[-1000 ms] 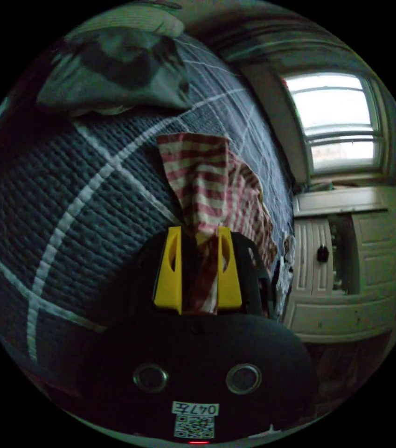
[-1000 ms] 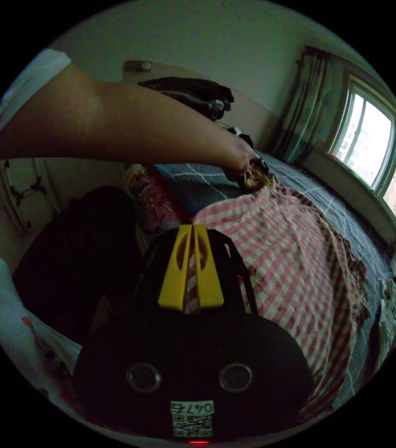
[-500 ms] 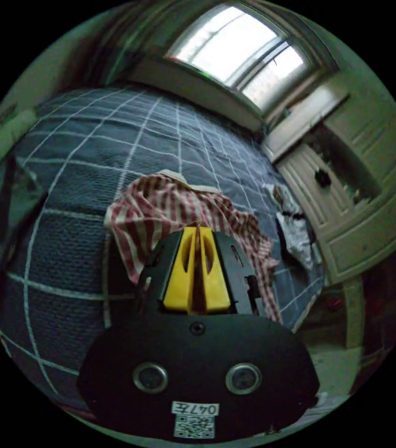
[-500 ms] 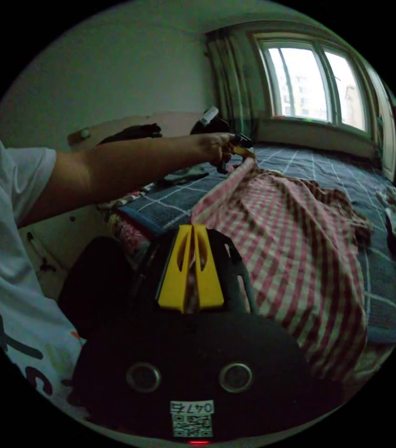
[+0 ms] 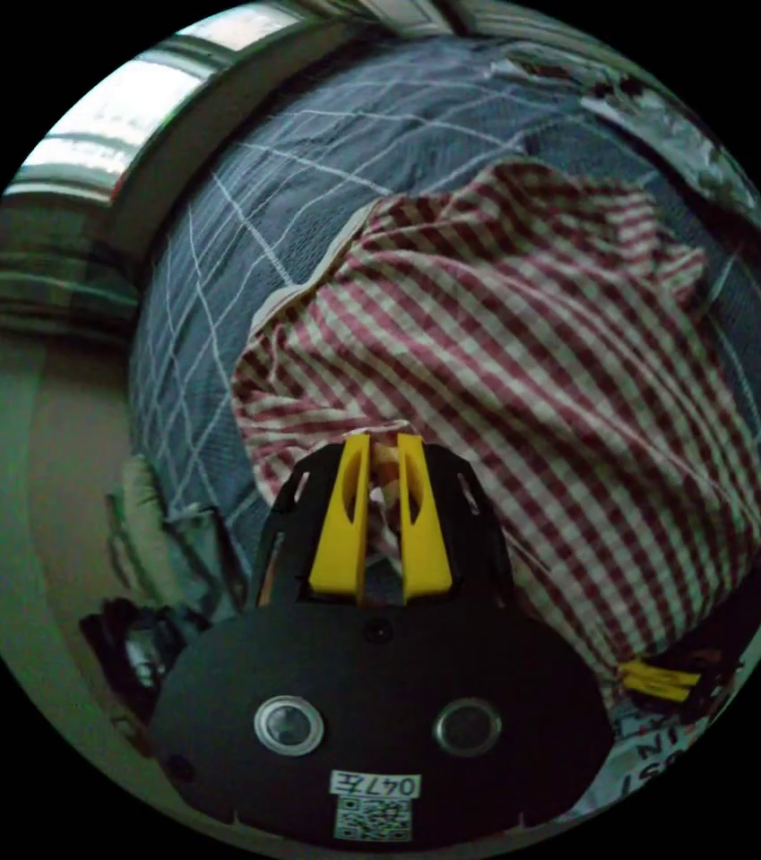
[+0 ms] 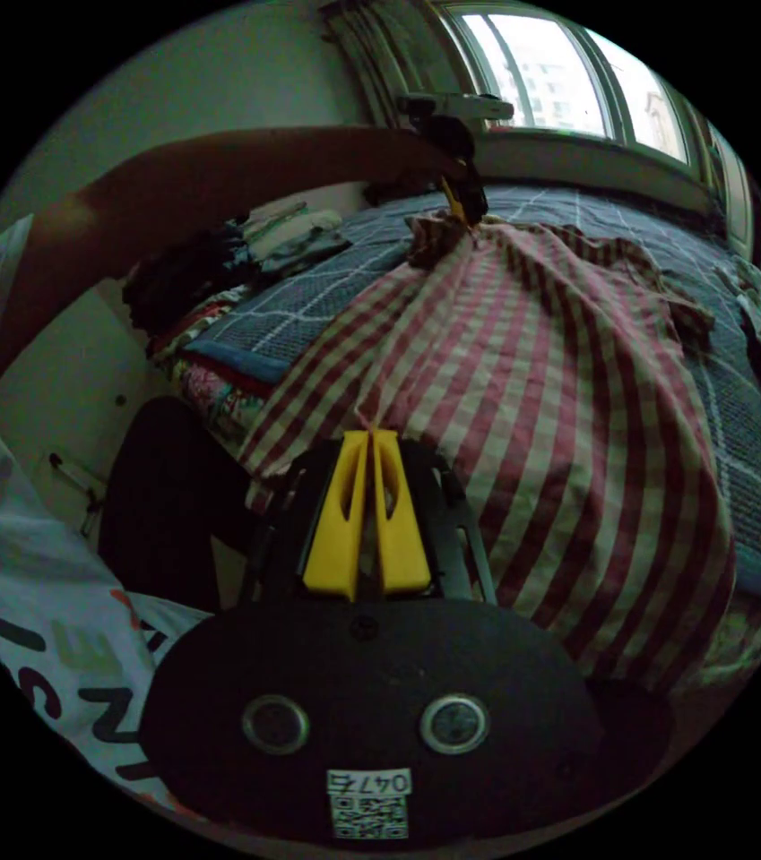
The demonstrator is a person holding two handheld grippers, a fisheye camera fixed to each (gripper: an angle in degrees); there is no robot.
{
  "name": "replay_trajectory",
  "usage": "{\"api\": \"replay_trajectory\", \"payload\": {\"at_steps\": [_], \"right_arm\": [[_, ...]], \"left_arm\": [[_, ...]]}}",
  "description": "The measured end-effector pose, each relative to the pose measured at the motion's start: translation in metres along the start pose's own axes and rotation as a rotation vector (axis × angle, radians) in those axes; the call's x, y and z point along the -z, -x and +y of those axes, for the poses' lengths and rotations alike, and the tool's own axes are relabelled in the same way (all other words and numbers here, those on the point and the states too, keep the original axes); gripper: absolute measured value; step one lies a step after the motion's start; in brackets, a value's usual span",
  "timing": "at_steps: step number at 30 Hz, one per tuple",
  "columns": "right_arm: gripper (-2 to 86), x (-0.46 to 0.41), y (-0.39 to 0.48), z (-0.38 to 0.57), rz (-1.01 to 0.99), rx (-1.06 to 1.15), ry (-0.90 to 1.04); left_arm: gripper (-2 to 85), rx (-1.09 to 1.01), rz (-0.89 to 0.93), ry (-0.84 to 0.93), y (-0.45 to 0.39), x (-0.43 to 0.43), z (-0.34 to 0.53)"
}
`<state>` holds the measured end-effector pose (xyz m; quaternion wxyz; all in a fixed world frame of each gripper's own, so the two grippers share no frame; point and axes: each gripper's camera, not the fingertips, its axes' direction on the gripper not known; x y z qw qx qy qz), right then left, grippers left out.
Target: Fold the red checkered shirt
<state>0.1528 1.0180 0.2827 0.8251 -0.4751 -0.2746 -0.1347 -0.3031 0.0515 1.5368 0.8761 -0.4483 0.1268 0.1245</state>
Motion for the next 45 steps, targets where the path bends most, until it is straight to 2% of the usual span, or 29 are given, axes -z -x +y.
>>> {"api": "replay_trajectory", "payload": {"at_steps": [3, 7, 11, 14, 16, 18, 23, 27, 29, 33, 36, 40, 42, 45], "right_arm": [[0.0, 0.002, -0.012, -0.007, -0.027, -0.043, -0.014], [1.2, 0.018, -0.020, -0.014, -0.002, -0.074, -0.077], [1.5, 0.045, -0.016, -0.024, 0.123, -0.019, -0.146], [1.0, 0.052, 0.003, -0.038, 0.200, 0.142, -0.159], [0.9, 0.042, 0.016, -0.049, 0.217, 0.248, -0.117], [0.7, 0.022, 0.026, -0.061, 0.200, 0.337, -0.023], [0.2, 0.001, 0.016, -0.079, 0.159, 0.313, 0.092], [1.4, 0.051, 0.006, -0.126, 0.183, 0.343, -0.193], [2.9, 0.056, -0.005, -0.164, 0.182, 0.385, -0.213], [4.6, 0.013, -0.031, -0.246, 0.329, 0.584, -0.135], [6.1, -0.032, -0.051, -0.283, 0.393, 0.716, -0.033], [6.5, -0.070, -0.077, -0.318, 0.347, 0.699, 0.091], [5.4, -0.077, -0.091, -0.334, 0.289, 0.642, 0.064], [1.6, -0.084, -0.108, -0.347, 0.231, 0.586, 0.069]], "left_arm": [[5.2, -0.051, -0.057, 0.051, 0.000, 0.018, -0.020], [5.2, -0.026, -0.128, -0.045, 0.015, 0.055, -0.028], [5.7, -0.025, -0.159, -0.114, 0.025, 0.072, -0.016], [6.4, 0.012, 0.169, -0.259, 0.044, 0.074, 0.017], [7.0, 0.030, 0.469, -0.341, 0.058, 0.058, 0.047], [7.1, 0.086, 0.544, -0.355, 0.066, 0.039, 0.067], [7.0, 0.073, 0.620, -0.271, 0.063, -0.010, 0.100], [6.4, 0.235, 0.690, -0.421, 0.113, -0.017, 0.136], [6.3, 0.344, 0.733, -0.495, 0.151, -0.022, 0.145], [8.3, 0.557, 0.775, -0.580, 0.240, -0.040, 0.141], [11.9, 0.625, 0.816, -0.521, 0.293, -0.061, 0.115], [12.3, 0.690, 0.930, -0.349, 0.340, -0.107, 0.068], [10.1, 0.726, 0.955, -0.315, 0.352, -0.123, 0.055], [1.3, 0.799, 1.056, -0.360, 0.371, -0.138, 0.046]]}}
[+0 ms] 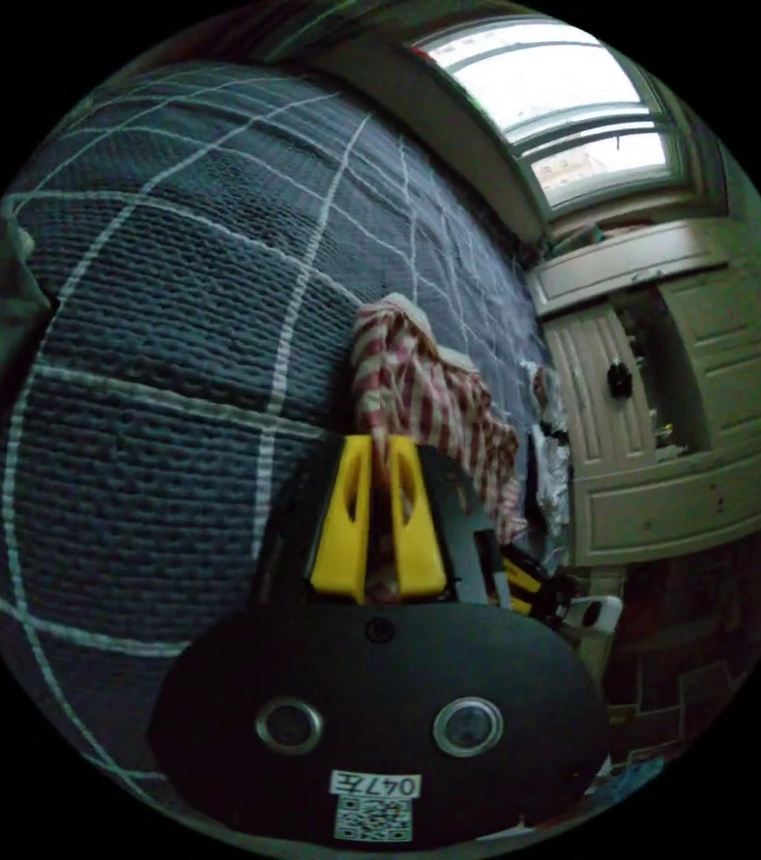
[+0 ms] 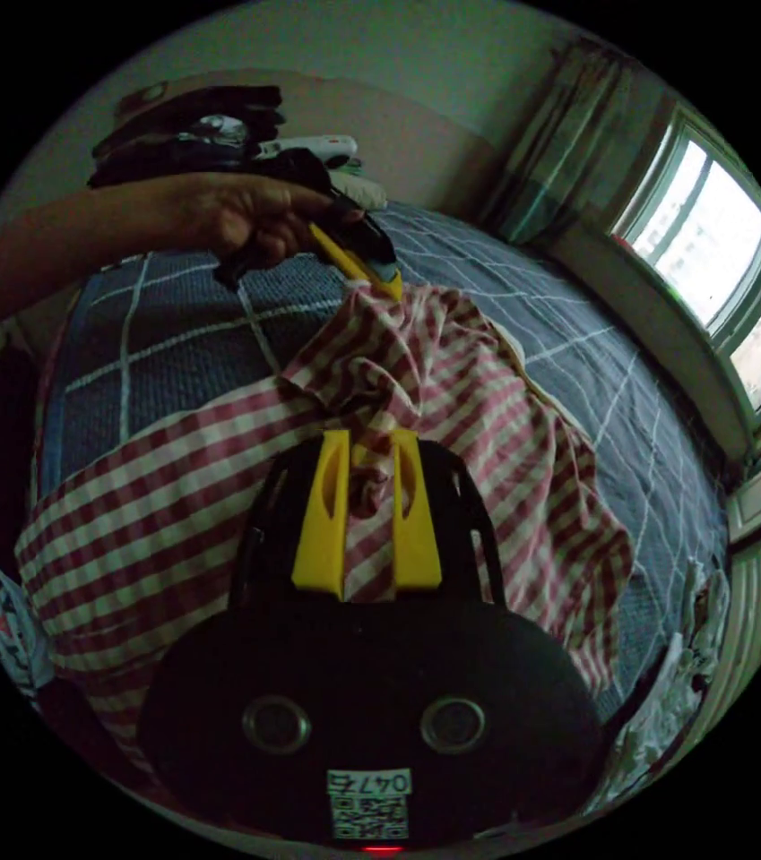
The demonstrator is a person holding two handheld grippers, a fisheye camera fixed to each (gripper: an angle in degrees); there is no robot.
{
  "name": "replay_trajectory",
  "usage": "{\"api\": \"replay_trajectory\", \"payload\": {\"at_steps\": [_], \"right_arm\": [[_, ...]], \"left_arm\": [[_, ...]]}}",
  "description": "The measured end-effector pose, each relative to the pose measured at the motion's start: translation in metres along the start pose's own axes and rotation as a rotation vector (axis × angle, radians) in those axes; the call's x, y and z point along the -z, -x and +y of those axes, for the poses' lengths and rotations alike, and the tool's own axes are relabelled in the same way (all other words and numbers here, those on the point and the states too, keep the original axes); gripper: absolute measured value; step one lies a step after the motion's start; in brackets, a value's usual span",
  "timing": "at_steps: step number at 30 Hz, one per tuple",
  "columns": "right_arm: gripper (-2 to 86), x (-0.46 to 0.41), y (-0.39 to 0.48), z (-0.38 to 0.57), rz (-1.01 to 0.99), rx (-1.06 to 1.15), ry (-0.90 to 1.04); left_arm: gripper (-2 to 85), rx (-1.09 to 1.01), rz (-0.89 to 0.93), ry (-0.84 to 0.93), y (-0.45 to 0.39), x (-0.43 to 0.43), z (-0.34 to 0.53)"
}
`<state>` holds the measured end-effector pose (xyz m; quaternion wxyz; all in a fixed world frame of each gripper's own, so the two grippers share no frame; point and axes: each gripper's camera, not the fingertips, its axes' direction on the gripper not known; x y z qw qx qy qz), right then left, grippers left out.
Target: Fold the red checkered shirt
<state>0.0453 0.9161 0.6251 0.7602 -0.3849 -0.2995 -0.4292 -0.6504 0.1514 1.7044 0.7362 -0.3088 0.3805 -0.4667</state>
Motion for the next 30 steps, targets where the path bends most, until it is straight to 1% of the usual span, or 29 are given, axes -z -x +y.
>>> {"api": "replay_trajectory", "payload": {"at_steps": [1, 2, 3, 4, 5, 6, 7, 8, 10, 11, 12, 13, 15, 17, 19, 21, 22, 24, 26, 27, 28, 30], "right_arm": [[1.2, -0.002, -0.003, 0.000, -0.007, -0.008, 0.013], [0.4, -0.002, -0.010, 0.002, -0.011, -0.020, 0.024], [0.1, 0.003, -0.016, 0.006, -0.007, -0.047, -0.004], [0.0, 0.007, -0.020, 0.008, -0.005, -0.063, -0.025], [-0.1, 0.017, -0.027, 0.013, -0.006, -0.096, -0.070], [-0.1, 0.026, -0.036, 0.018, -0.010, -0.134, -0.106], [-0.1, 0.029, -0.040, 0.020, -0.011, -0.153, -0.115], [0.0, 0.033, -0.049, 0.023, -0.010, -0.185, -0.117], [0.5, 0.030, -0.062, 0.023, -0.012, -0.218, -0.064], [1.0, 0.023, -0.069, 0.023, -0.019, -0.229, 0.000], [2.2, 0.015, -0.075, 0.023, -0.044, -0.234, 0.068], [2.8, 0.011, -0.077, 0.023, -0.061, -0.235, 0.097], [4.4, 0.005, -0.082, 0.028, -0.134, -0.235, 0.160], [4.7, 0.016, -0.081, 0.034, -0.136, -0.220, 0.121], [4.8, 0.036, -0.077, 0.038, -0.083, -0.175, 0.011], [5.2, 0.059, -0.065, 0.031, -0.080, -0.054, -0.097], [5.3, 0.063, -0.062, 0.028, -0.083, -0.025, -0.111], [5.0, 0.069, -0.042, 0.018, -0.094, 0.138, -0.154], [4.7, 0.062, -0.029, 0.013, -0.061, 0.249, -0.124], [4.5, 0.054, -0.023, 0.011, -0.048, 0.307, -0.071], [4.2, 0.049, -0.022, 0.011, -0.045, 0.327, -0.040], [2.5, 0.031, -0.022, 0.015, -0.013, 0.351, 0.091]], "left_arm": [[0.1, 0.004, 0.115, -0.037, 0.004, 0.004, -0.006], [-0.2, 0.000, 0.184, -0.061, 0.005, 0.006, -0.009], [-0.6, -0.012, 0.318, -0.107, 0.006, 0.010, -0.014], [-0.8, -0.031, 0.402, -0.126, 0.004, 0.013, -0.020], [-0.8, -0.045, 0.411, -0.121, 0.002, 0.013, -0.024], [-0.9, -0.085, 0.366, -0.100, -0.007, 0.011, -0.032], [-0.9, -0.144, 0.266, -0.079, -0.019, 0.007, -0.039], [-0.8, -0.178, 0.215, -0.071, -0.026, 0.005, -0.042], [-0.6, -0.290, 0.093, -0.054, -0.052, -0.010, -0.051], [-0.5, -0.298, 0.068, -0.047, -0.056, -0.015, -0.054], [0.0, -0.300, -0.009, -0.037, -0.062, -0.025, -0.059], [0.6, -0.288, -0.105, -0.031, -0.066, -0.035, -0.063], [3.4, -0.261, -0.193, -0.019, -0.068, -0.048, -0.067], [5.0, -0.261, -0.221, -0.006, -0.072, -0.056, -0.071], [5.3, -0.302, -0.236, 0.018, -0.083, -0.062, -0.076], [4.8, -0.342, -0.250, 0.025, -0.094, -0.064, -0.077], [4.2, -0.349, -0.273, 0.025, -0.099, -0.066, -0.077], [3.0, -0.347, -0.296, 0.027, -0.105, -0.071, -0.077], [1.4, -0.353, -0.293, 0.022, -0.110, -0.075, -0.075], [0.6, -0.356, -0.292, 0.020, -0.113, -0.079, -0.074], [0.0, -0.362, -0.297, 0.022, -0.115, -0.083, -0.071], [-0.6, -0.374, -0.325, 0.006, -0.120, -0.084, -0.065]]}}
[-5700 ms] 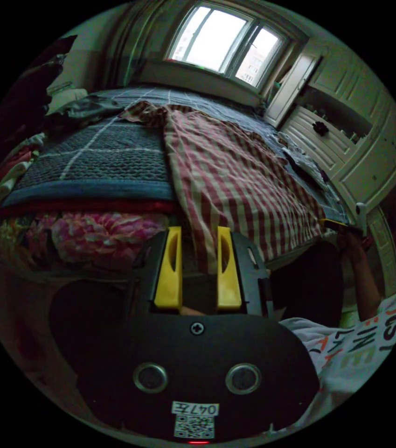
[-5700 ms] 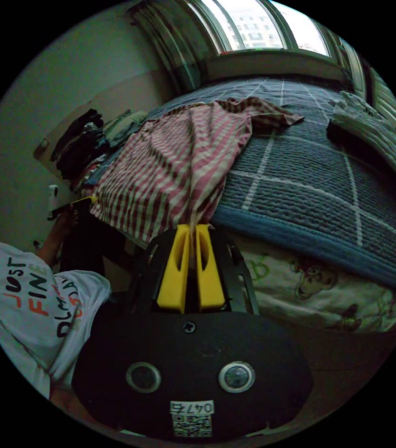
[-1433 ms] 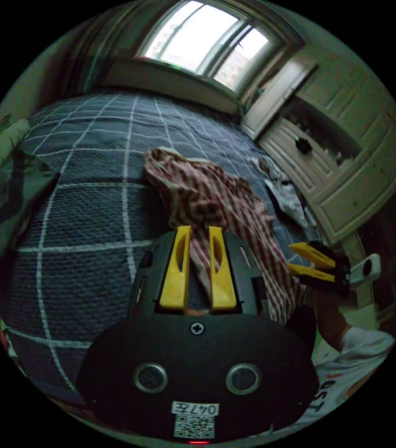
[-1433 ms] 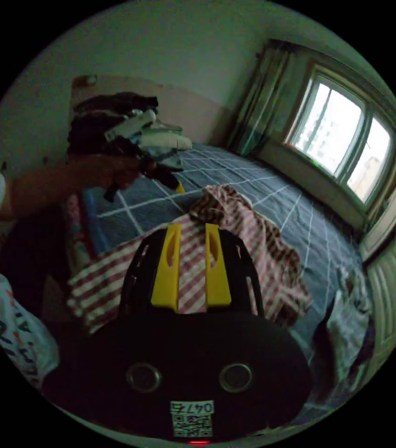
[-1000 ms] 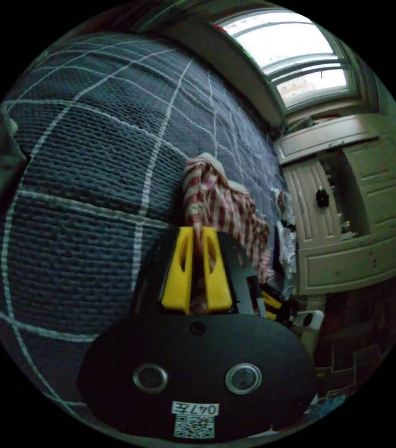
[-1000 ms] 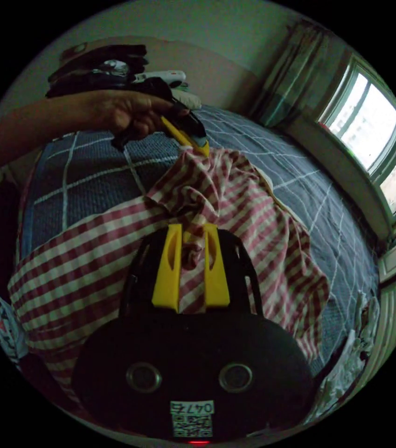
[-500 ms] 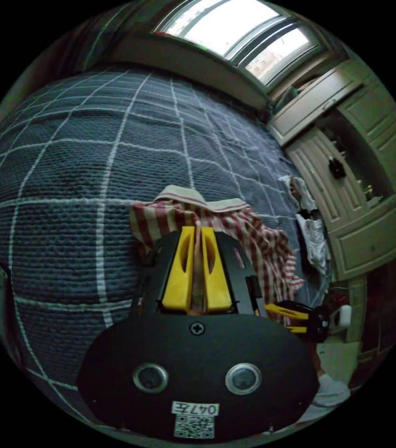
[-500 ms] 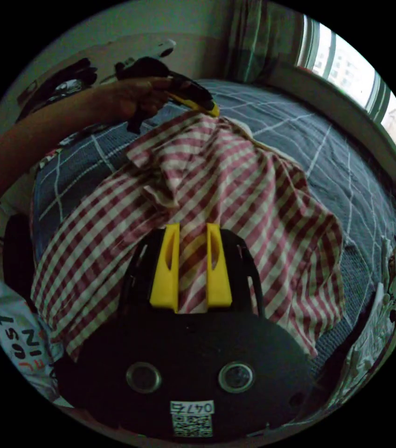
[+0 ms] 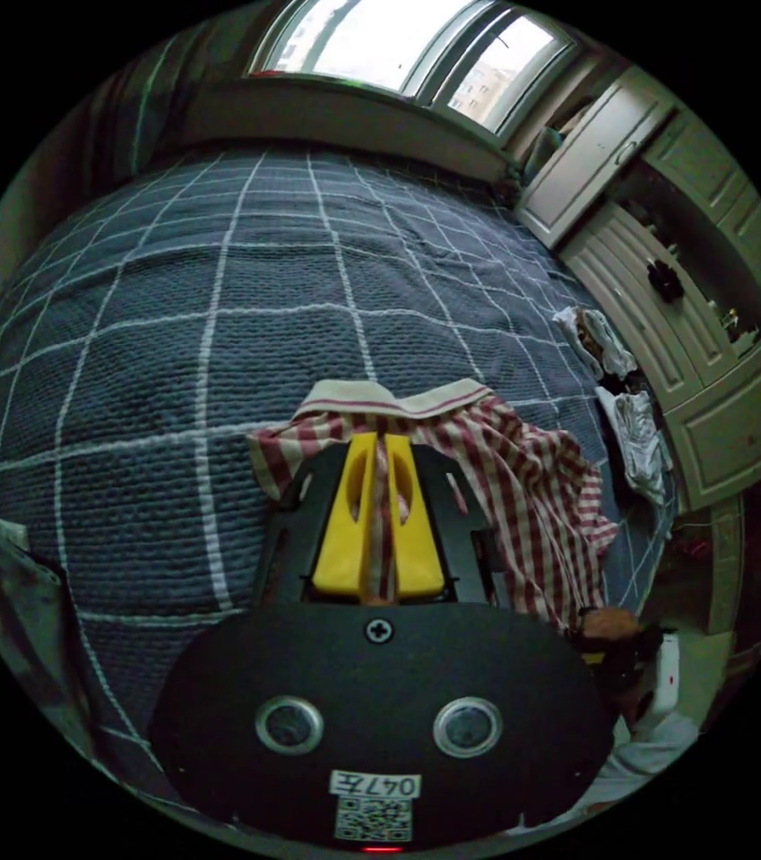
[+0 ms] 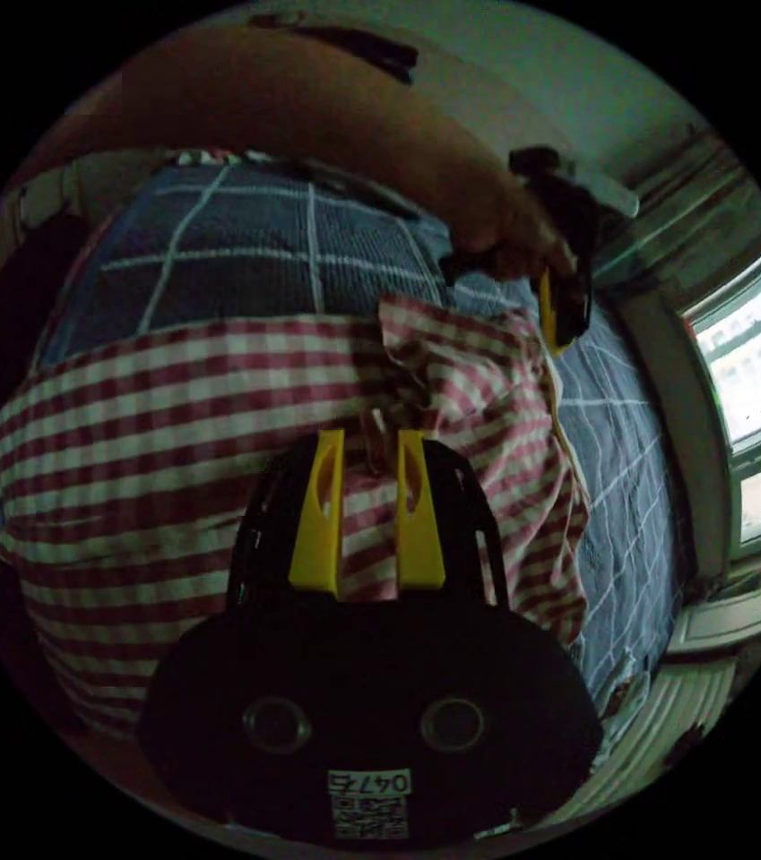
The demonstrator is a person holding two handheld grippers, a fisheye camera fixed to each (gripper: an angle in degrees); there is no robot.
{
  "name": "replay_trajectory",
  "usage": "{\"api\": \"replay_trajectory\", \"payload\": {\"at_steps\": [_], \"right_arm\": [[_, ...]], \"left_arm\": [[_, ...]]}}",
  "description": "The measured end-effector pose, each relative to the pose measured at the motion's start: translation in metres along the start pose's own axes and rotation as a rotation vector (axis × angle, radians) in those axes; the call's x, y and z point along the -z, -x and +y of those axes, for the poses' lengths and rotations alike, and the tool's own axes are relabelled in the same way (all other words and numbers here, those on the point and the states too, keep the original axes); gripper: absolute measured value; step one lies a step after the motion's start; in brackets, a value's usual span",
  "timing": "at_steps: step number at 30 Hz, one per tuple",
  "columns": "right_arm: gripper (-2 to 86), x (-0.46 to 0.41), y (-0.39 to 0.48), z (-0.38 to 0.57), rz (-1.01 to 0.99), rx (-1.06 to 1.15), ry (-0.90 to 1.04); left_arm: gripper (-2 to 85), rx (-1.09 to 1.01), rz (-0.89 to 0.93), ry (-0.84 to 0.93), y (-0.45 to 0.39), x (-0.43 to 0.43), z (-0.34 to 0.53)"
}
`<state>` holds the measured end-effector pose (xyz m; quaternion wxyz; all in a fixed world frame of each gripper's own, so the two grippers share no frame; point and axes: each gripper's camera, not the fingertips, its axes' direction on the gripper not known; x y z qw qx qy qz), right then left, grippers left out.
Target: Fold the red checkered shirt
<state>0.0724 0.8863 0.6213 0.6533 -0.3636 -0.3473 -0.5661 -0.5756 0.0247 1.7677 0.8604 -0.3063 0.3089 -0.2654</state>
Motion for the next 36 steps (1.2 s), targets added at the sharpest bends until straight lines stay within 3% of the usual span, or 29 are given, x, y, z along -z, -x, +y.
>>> {"api": "replay_trajectory", "payload": {"at_steps": [3, 7, 13, 18, 23, 28, 32, 36], "right_arm": [[0.5, 0.005, -0.001, 0.017, 0.044, -0.054, -0.032], [0.0, 0.028, -0.004, 0.039, 0.022, -0.122, -0.138], [0.0, 0.062, -0.001, 0.076, -0.093, -0.045, -0.263], [0.6, 0.060, 0.017, 0.107, -0.158, 0.103, -0.138], [1.7, 0.086, 0.029, 0.129, -0.144, 0.073, -0.102], [1.7, 0.169, 0.042, 0.188, -0.026, -0.145, -0.164], [1.7, 0.245, 0.077, 0.277, 0.177, -0.574, -0.161], [3.6, 0.291, 0.134, 0.366, 0.192, -0.910, -0.172]], "left_arm": [[-0.9, -0.093, 0.014, -0.058, -0.019, 0.019, 0.018], [-1.0, -0.180, 0.001, 0.047, -0.042, 0.008, 0.042], [-1.0, -0.026, -0.047, 0.072, -0.046, -0.046, 0.042], [-1.0, -0.004, -0.008, 0.083, -0.060, -0.068, 0.048], [-1.0, 0.021, 0.014, 0.027, -0.083, -0.059, 0.056], [-1.0, -0.069, -0.068, -0.074, -0.136, -0.020, 0.082], [-1.0, -0.171, -0.027, 0.043, -0.185, -0.016, 0.128], [-0.6, -0.334, 0.101, 0.131, -0.249, -0.019, 0.204]]}}
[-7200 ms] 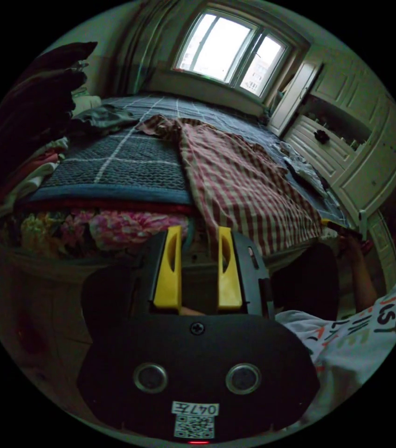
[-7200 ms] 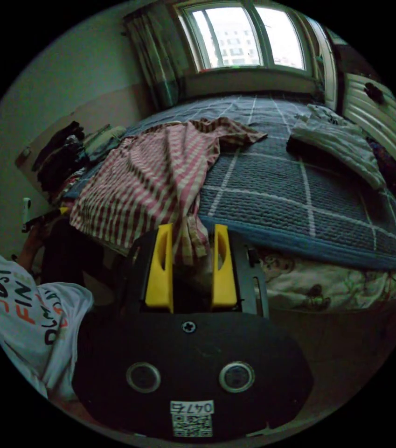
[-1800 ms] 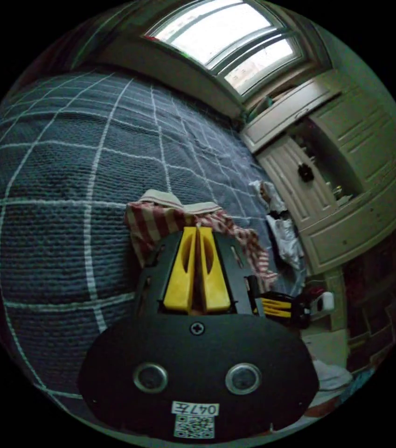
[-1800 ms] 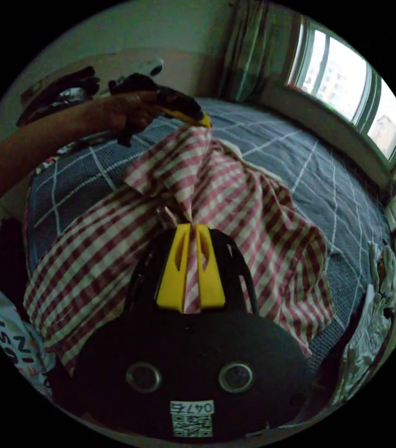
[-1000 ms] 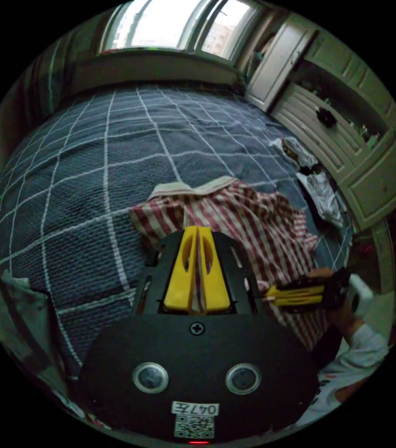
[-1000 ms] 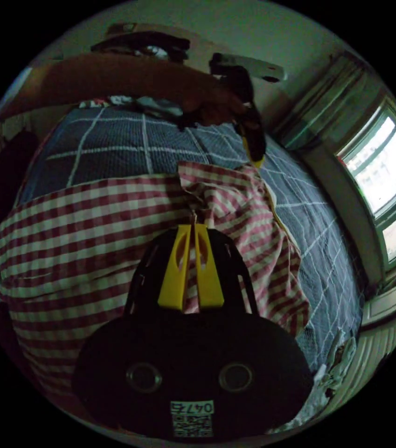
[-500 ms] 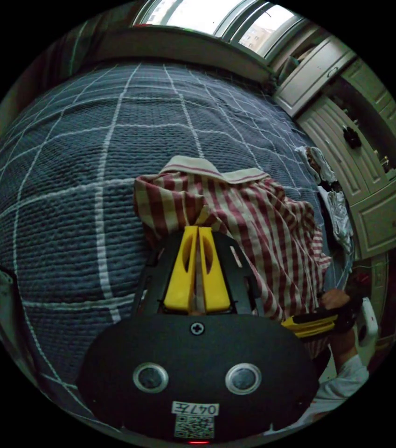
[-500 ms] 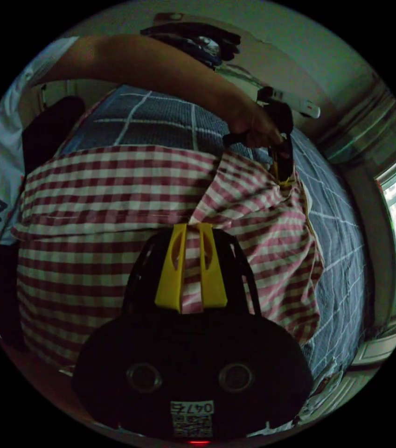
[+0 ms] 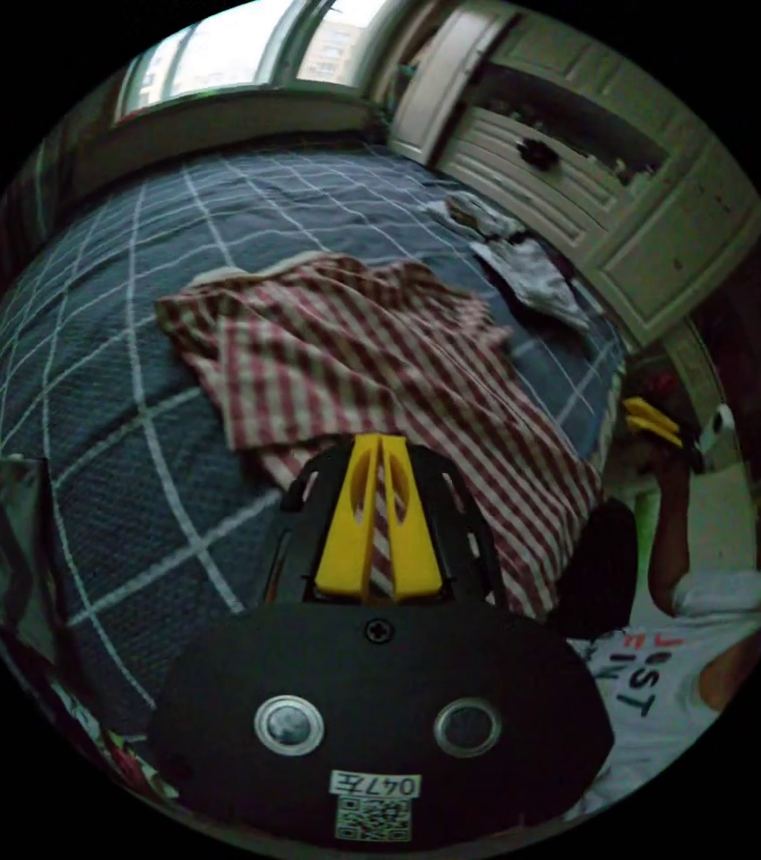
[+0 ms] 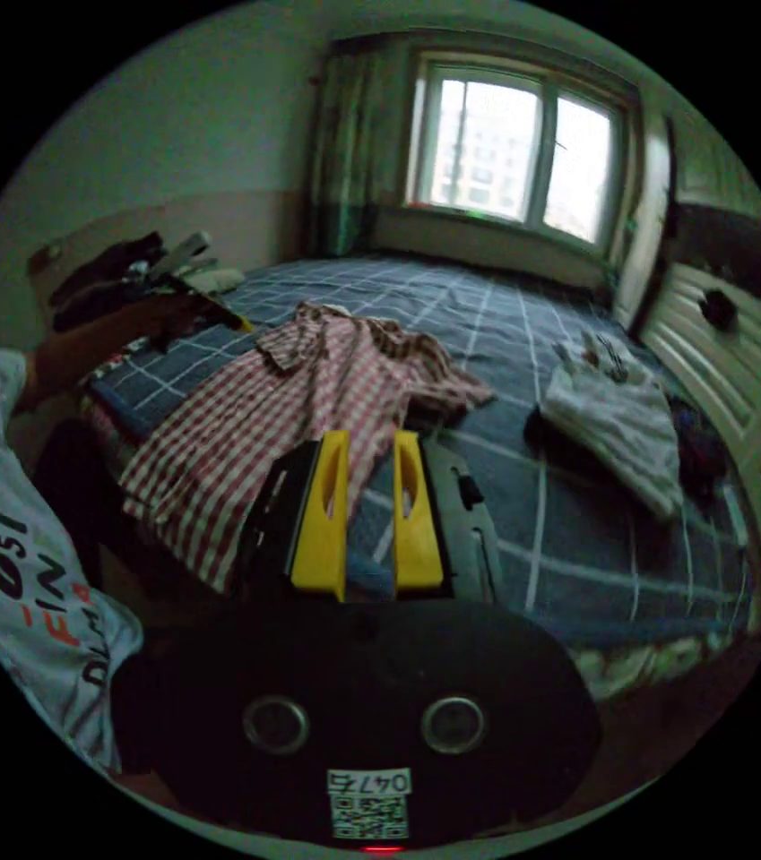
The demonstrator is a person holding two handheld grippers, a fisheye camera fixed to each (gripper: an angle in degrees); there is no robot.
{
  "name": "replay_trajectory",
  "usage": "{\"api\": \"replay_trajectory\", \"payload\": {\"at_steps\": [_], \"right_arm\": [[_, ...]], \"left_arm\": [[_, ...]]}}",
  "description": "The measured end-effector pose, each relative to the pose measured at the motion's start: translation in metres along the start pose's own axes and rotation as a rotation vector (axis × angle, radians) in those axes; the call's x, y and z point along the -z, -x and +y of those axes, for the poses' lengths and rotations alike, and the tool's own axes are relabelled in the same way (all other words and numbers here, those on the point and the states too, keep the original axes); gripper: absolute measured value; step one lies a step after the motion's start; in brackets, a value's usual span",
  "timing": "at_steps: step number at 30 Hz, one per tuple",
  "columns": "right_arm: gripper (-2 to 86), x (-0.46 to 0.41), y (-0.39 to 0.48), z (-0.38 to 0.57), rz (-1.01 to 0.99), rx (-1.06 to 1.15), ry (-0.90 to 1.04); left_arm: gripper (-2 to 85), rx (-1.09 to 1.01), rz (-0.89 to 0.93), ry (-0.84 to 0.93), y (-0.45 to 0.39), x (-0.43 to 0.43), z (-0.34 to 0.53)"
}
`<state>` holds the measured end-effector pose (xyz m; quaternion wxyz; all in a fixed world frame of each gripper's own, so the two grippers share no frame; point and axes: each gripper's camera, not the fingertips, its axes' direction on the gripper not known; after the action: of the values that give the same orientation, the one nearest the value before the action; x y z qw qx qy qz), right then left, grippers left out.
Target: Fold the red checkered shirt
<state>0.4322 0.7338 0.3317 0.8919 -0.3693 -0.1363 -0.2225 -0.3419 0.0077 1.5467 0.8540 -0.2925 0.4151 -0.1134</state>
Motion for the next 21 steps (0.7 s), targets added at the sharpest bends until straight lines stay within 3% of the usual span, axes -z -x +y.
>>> {"api": "replay_trajectory", "payload": {"at_steps": [5, 9, 18, 21], "right_arm": [[5.4, 0.023, -0.003, 0.066, -0.019, -0.105, 0.146], [8.5, 0.018, -0.004, 0.099, -0.093, -0.129, 0.230], [9.0, 0.022, -0.044, 0.146, -0.376, -0.240, 0.079], [8.6, 0.029, -0.046, 0.147, -0.385, -0.203, 0.059]], "left_arm": [[3.2, -0.074, 0.062, 0.076, -0.069, -0.030, 0.003], [6.5, -0.131, 0.105, 0.103, -0.135, -0.052, -0.042], [12.7, -0.359, -0.196, 0.226, -0.296, -0.185, -0.151], [13.2, -0.412, -0.283, 0.299, -0.326, -0.235, -0.167]]}}
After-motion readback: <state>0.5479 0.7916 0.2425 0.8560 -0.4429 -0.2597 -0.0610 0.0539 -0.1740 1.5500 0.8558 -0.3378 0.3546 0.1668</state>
